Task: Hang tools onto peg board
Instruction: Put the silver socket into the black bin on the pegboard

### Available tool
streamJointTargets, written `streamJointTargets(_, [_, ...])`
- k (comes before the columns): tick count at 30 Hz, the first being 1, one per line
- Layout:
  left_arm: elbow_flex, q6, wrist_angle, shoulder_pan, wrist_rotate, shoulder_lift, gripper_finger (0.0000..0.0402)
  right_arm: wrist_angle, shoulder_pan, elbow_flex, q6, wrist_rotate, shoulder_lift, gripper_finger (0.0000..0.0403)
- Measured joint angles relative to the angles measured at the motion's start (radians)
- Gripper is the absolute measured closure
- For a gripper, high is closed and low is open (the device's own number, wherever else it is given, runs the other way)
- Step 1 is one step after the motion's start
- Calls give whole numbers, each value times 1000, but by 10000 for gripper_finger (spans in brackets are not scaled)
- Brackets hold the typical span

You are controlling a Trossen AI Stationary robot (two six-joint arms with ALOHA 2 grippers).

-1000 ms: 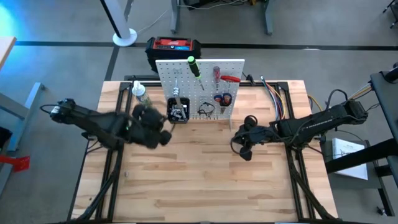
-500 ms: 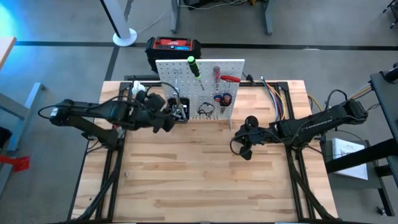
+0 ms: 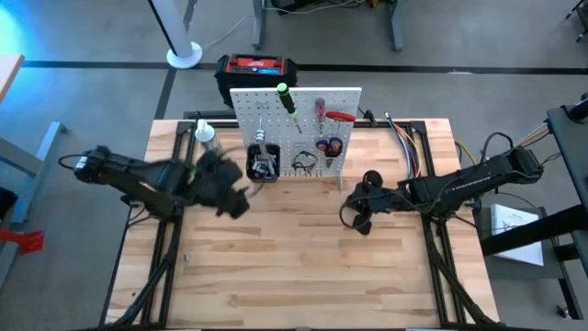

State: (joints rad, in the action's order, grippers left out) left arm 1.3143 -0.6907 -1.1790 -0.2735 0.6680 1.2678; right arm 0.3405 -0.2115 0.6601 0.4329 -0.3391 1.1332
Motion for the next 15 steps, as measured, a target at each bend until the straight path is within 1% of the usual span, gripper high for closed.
streamJointTargets(3, [-11,-81,-7,-103,21,7,117,0,0,0,5,-23,0,394])
streamJointTargets(8, [-18,-307,-11,-294,23,37,116,-2,0,-3,26,-30,0,394])
streamJointTargets(10, [-21,-410,-18,-380,32,67,117,-10,0,-11,26,-37,0,394])
streamJointTargets(13, [-22,-593,-48,-490,49,136,121,-20,0,-14,23,-82,0,394])
streamJointTargets(15, [-23,-758,-106,-541,15,183,124,-22,0,-15,22,-92,0,394])
